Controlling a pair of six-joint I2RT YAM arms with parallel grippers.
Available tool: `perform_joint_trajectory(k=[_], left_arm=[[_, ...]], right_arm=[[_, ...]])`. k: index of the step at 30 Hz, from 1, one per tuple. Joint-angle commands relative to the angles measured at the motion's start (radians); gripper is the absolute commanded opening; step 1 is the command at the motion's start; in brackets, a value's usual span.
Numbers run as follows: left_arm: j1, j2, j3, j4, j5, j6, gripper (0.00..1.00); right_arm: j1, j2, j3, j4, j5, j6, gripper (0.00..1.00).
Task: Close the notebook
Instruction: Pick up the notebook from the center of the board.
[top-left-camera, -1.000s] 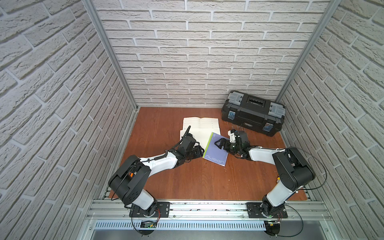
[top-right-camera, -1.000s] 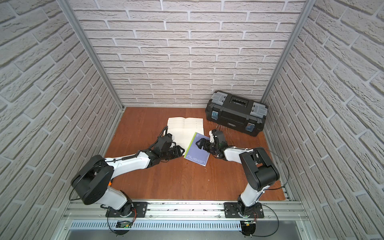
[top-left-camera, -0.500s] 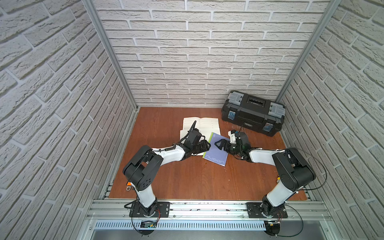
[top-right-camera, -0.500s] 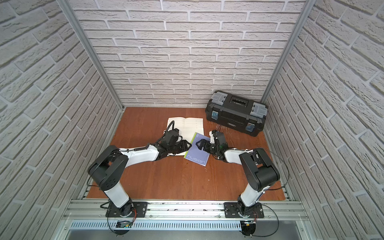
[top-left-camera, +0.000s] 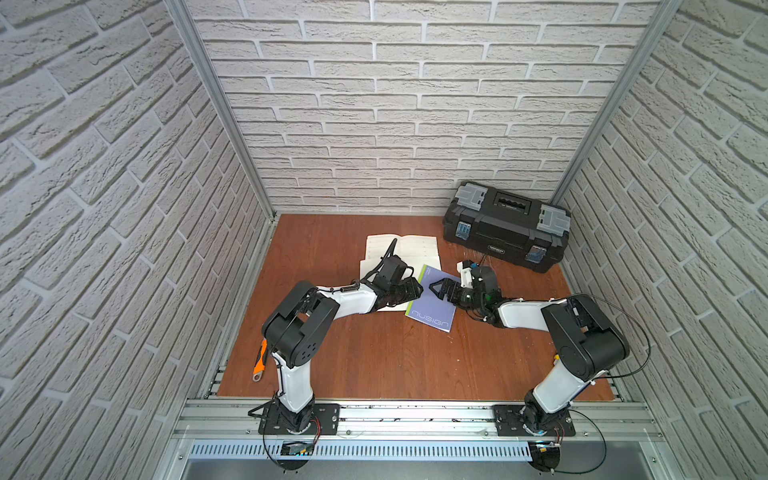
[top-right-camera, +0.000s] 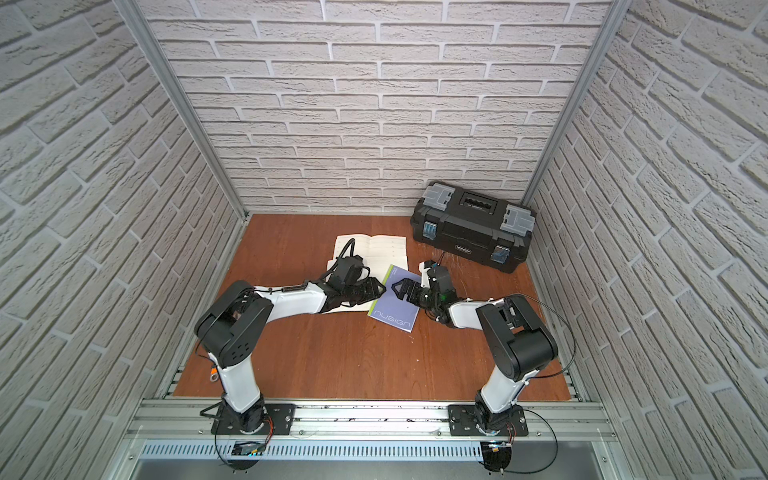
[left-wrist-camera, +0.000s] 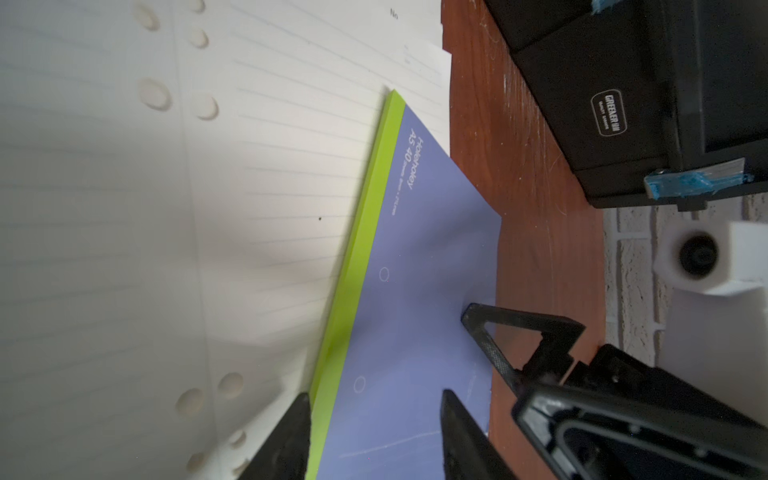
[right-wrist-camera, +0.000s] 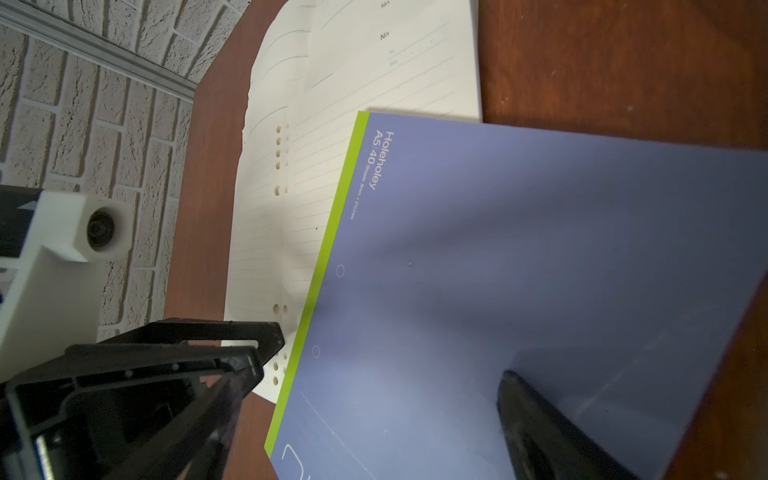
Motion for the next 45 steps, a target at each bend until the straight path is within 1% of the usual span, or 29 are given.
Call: perform_joint_trajectory(k=[1,14,19,25,27,29,32,34,38,39,45], left_arm=[[0.008,0.014,0.015,-0.003,0.011,0.017,0.50],[0.009,0.052,0.022,0.037,0.051,-0.004,0.50],[0.010,0.049,-0.003,0.104,0.090,-0.043,0.50],[0.010,0.053,-0.041,0.257,0.168,-0.127,0.48],[0.009,0.052,-0.039,0.283,0.189,-0.143,0.46],[0.006,0.053,-0.032,0.286,0.203,-0.146,0.40],[-0.003,0.064,-0.014,0.289,0.224,-0.143,0.30],[-0.009,0.073,0.001,0.280,0.230,-0.138,0.20],[-0.027,0.076,0.038,0.214,0.223,-0.095,0.03],[-0.031,0.078,0.044,0.205,0.222,-0.088,0.00],[-0.041,0.083,0.047,0.202,0.204,-0.087,0.00]], right_arm=[[0.002,0.042,-0.038,-0.083,0.001,0.017,0.96],[0.002,0.041,-0.040,-0.080,-0.004,0.017,0.96],[0.002,0.039,-0.042,-0.080,-0.005,0.013,0.96],[0.002,0.041,-0.044,-0.077,-0.003,0.012,0.96],[0.002,0.044,-0.043,-0.072,-0.004,0.011,0.96],[0.002,0.051,-0.044,-0.065,-0.006,0.015,0.96],[0.002,0.050,-0.047,-0.064,-0.005,0.015,0.96],[0.001,0.049,-0.046,-0.064,-0.002,0.014,0.96],[0.002,0.033,-0.054,-0.029,-0.014,0.020,0.96],[0.002,0.023,-0.060,-0.014,-0.014,0.022,0.96],[0.002,-0.041,-0.066,-0.025,0.013,0.001,0.96]])
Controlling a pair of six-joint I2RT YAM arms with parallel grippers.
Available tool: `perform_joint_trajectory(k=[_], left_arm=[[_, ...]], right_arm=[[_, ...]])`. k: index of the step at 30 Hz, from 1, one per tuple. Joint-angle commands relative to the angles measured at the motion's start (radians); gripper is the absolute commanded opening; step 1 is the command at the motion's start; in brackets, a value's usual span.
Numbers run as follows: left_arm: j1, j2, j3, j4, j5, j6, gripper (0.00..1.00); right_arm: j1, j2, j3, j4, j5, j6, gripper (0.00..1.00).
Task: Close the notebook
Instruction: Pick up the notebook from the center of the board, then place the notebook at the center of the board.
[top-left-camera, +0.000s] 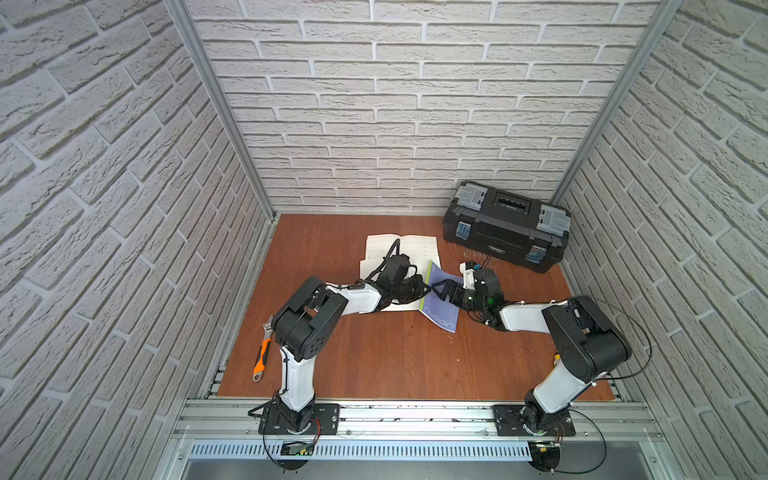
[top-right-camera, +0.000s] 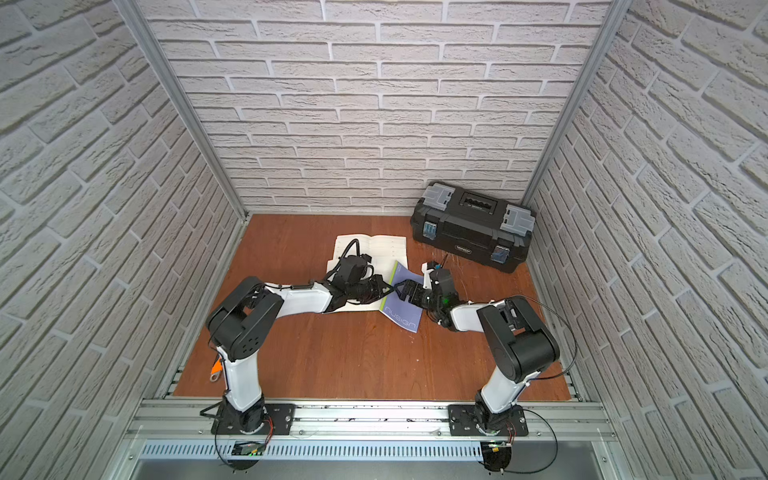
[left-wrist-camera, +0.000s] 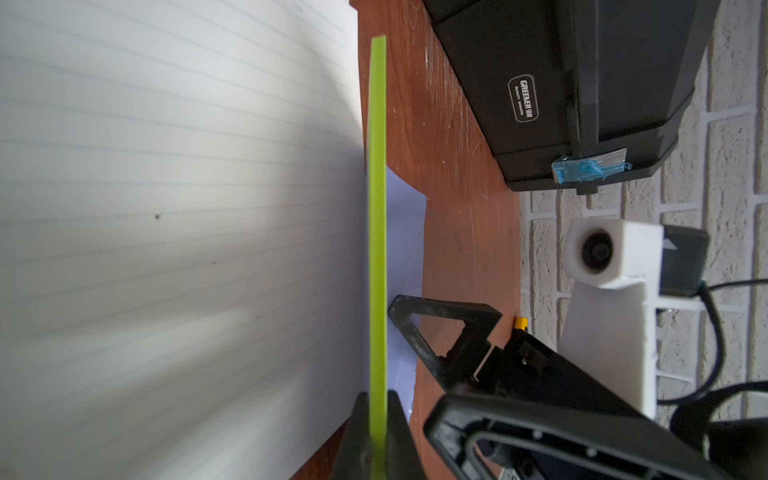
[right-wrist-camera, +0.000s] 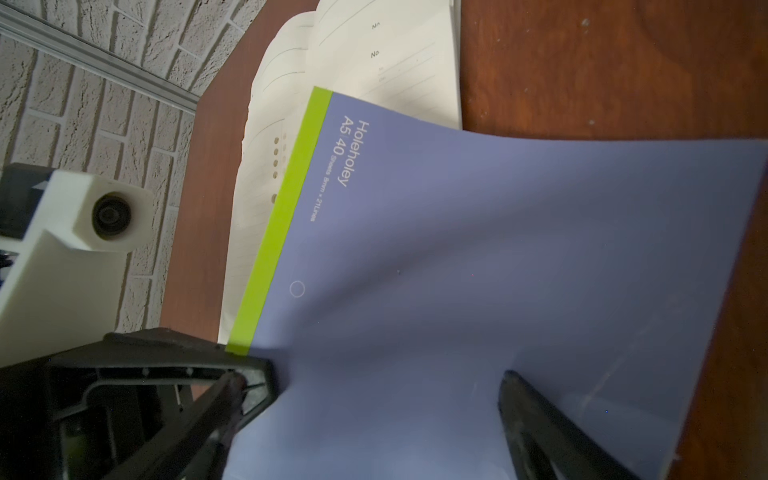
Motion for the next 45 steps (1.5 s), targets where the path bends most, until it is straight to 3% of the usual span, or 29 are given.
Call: perform_joint_trajectory(k=[1,14,21,27,35,39,45], left_arm=[[-0.022,0.013,0.024,0.032,0.019,0.017,0.00],[-0.038,-0.029,-0.001,0.019,-0.037,0.051,0.00],[0.033,-0.218,-0.051,-0.026,-0.085,0.127,0.00],[0.177,-0.443,-0.140,-0.065,-0.054,0.154,0.00],[0.467,-0.751,-0.217,-0.386,-0.003,0.255,0.00],[0.610,-0.767,-0.208,-0.531,0.118,0.318,0.00],[0.756,-0.734,-0.173,-0.711,0.236,0.434,0.00]], right_arm=[[0.007,-0.025,-0.022,-0.074,-0.011,-0.001,0.96],[-0.017,-0.294,0.027,-0.371,0.067,-0.122,0.97],[-0.030,-0.459,0.027,-0.507,0.141,-0.153,0.98],[-0.033,-0.502,0.011,-0.536,0.152,-0.160,0.99],[-0.033,-0.456,-0.014,-0.463,0.064,-0.137,0.98],[-0.033,-0.436,-0.023,-0.439,0.044,-0.124,0.98],[-0.033,-0.436,-0.062,-0.403,0.037,-0.111,0.98]])
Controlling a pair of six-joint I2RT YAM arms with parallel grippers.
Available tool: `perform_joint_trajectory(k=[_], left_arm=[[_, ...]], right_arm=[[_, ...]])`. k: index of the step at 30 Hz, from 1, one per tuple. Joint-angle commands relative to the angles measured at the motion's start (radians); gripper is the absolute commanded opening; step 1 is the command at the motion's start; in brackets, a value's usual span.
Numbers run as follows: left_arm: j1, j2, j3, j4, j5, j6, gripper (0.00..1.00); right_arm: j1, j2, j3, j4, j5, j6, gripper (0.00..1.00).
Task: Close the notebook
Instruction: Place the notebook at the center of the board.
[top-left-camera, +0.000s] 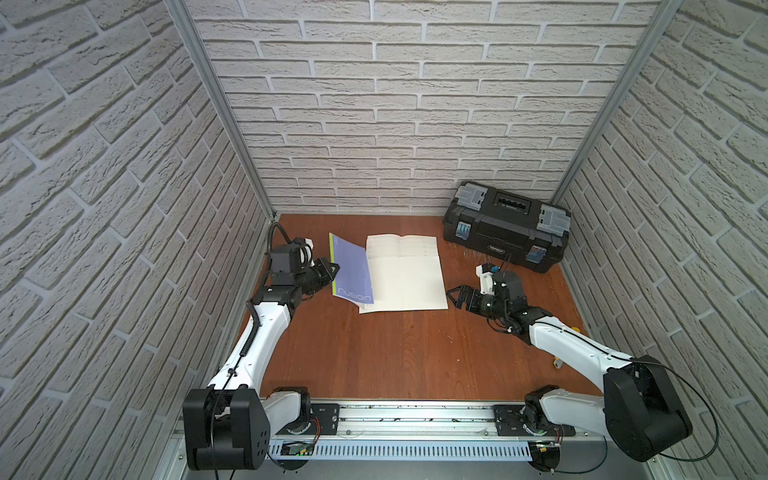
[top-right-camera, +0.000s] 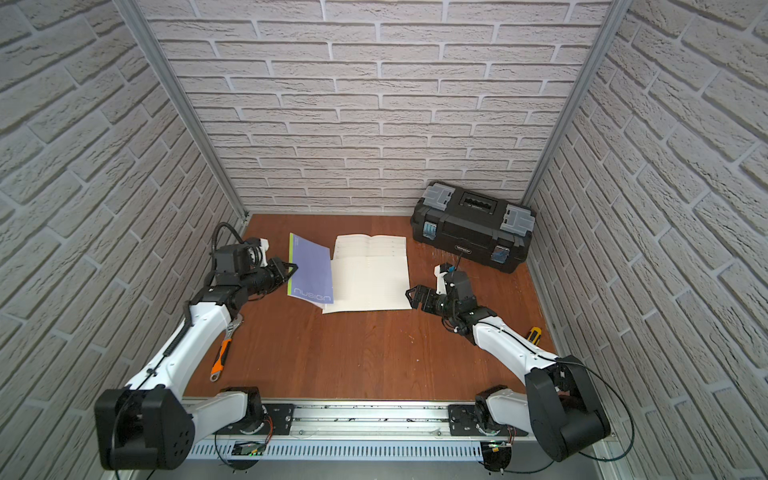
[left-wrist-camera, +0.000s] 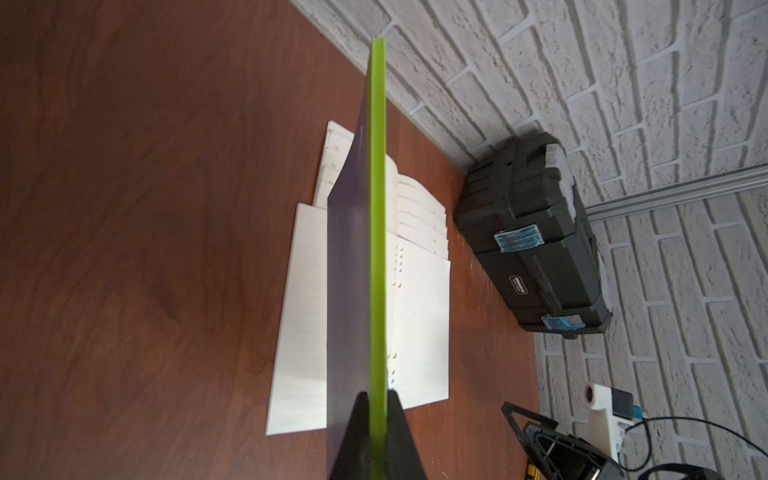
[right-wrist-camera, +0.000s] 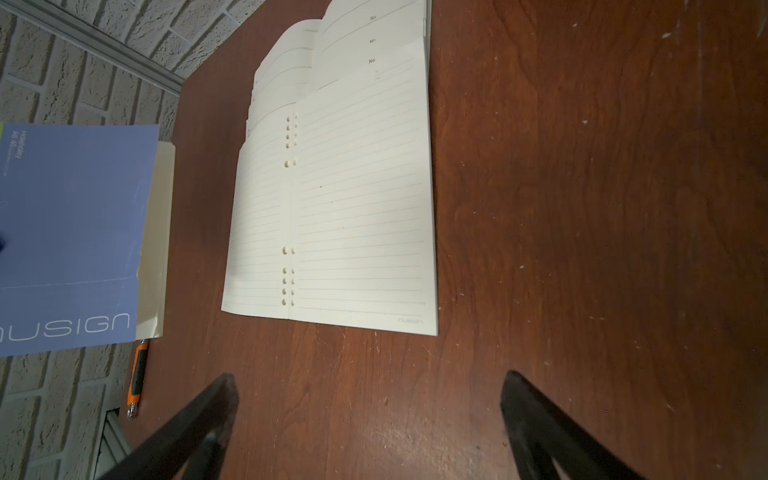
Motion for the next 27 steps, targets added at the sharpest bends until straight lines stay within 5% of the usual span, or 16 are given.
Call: perform_joint_trajectory(k=[1,12,27], left_arm=[[0.069,0.037,0.030,-0.129,0.150,0.116,0.00],[0.353,0.152,0.018,-0.170,0.261,0.305,0.00],[0.372,0.363,0.084,-0.146,0.000,0.331,0.00]], right_arm=[[-0.004,-0.004,-0.024,0.063,-0.019,0.012,0.98],[-0.004,0.014,-0.055,0.096,-0.048,0.018,0.98],[-0.004,0.014,-0.080,0.124,-0.064,0.013,0.99]])
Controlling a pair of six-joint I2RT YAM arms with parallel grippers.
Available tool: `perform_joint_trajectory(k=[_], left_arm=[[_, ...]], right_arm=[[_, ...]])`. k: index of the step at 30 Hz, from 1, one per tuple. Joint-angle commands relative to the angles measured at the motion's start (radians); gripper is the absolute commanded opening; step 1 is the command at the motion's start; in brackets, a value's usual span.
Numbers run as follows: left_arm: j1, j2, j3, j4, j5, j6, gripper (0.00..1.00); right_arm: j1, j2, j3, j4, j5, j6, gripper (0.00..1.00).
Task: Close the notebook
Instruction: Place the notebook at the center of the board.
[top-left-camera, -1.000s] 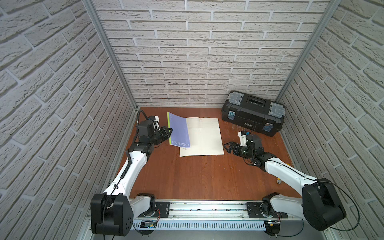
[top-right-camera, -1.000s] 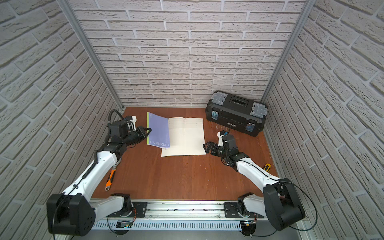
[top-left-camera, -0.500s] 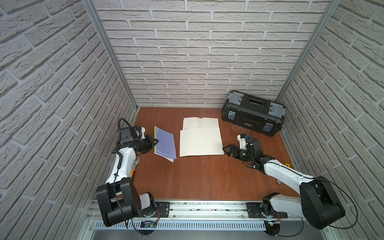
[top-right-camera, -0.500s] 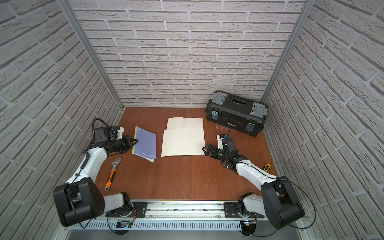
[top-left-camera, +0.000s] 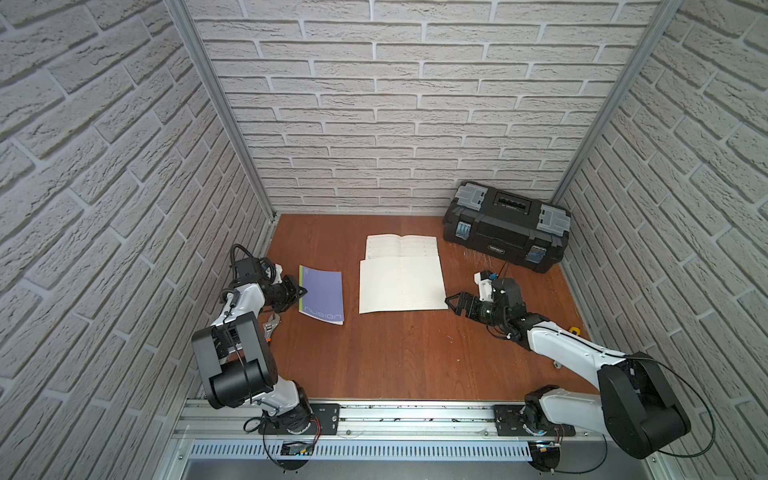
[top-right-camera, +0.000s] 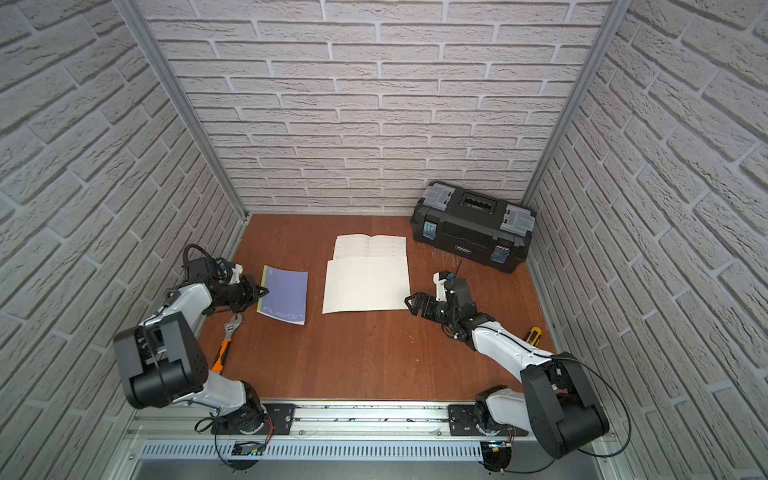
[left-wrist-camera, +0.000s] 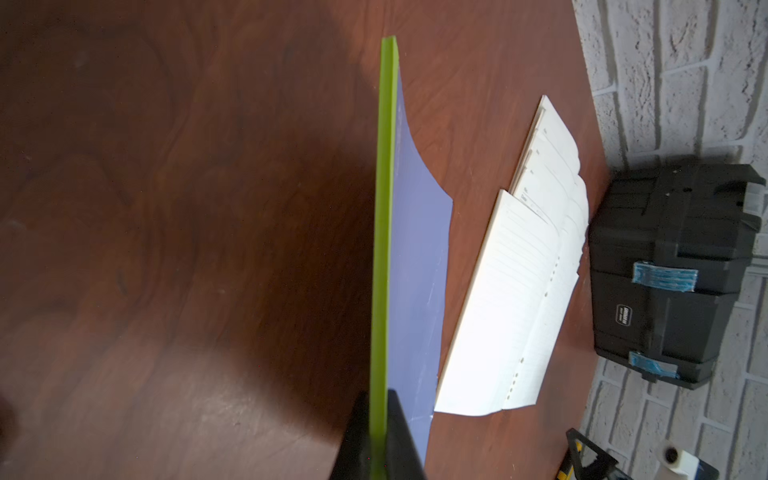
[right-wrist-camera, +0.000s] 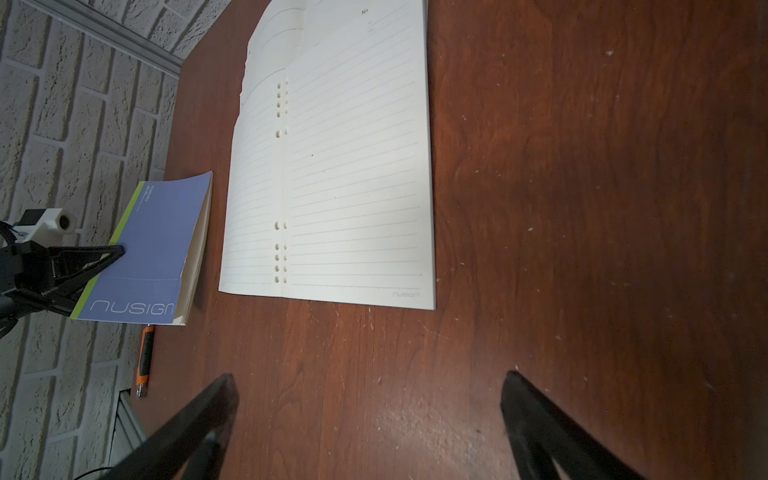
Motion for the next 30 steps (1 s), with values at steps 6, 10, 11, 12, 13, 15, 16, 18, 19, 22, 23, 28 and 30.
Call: perform_joint_trajectory(k=[6,10,11,12,13,15,16,18,19,22,23,28,30], left_arm=[[-0.064,0.034,0.035,0.090,-0.219,-0.014,0.00],[-0.082,0.042,0.029,0.109,-0.297,-0.014,0.00],[-0.081,0.045,0.029,0.120,-0.311,-0.014,0.00],[-0.081,0.052,0.033,0.125,-0.320,-0.013,0.00],[-0.081,0.065,0.037,0.129,-0.330,-0.014,0.00],[-0.084,0.085,0.041,0.139,-0.343,-0.020,0.00],[-0.085,0.094,0.043,0.141,-0.354,-0.021,0.00],[-0.092,0.103,0.044,0.140,-0.376,-0.019,0.00],[-0.095,0.104,0.042,0.140,-0.389,-0.020,0.00],[-0.103,0.103,0.040,0.136,-0.418,-0.023,0.00],[-0.104,0.100,0.036,0.140,-0.424,-0.024,0.02],[-0.117,0.074,0.049,0.107,-0.473,-0.014,0.41],[-0.126,0.059,0.058,0.085,-0.497,-0.008,0.51]], right_arm=[[-0.004,0.007,-0.027,0.072,-0.035,0.000,0.99],[-0.004,0.013,-0.034,0.069,-0.037,-0.013,0.99],[-0.004,0.018,-0.033,0.066,-0.040,-0.017,0.99],[-0.004,0.023,-0.032,0.064,-0.041,-0.020,0.99],[-0.004,0.028,-0.030,0.064,-0.044,-0.022,0.99],[-0.004,0.035,-0.029,0.066,-0.052,-0.020,0.99],[-0.004,0.037,-0.032,0.070,-0.054,-0.018,0.99],[-0.004,0.037,-0.036,0.084,-0.055,-0.008,0.99],[-0.005,0.035,-0.034,0.083,-0.056,-0.008,0.99],[-0.004,0.027,-0.033,0.075,-0.054,-0.009,0.99],[-0.004,0.024,-0.032,0.073,-0.054,-0.009,0.99],[-0.004,0.013,-0.027,0.064,-0.058,-0.011,0.99],[-0.003,0.014,-0.025,0.062,-0.055,-0.012,0.99]])
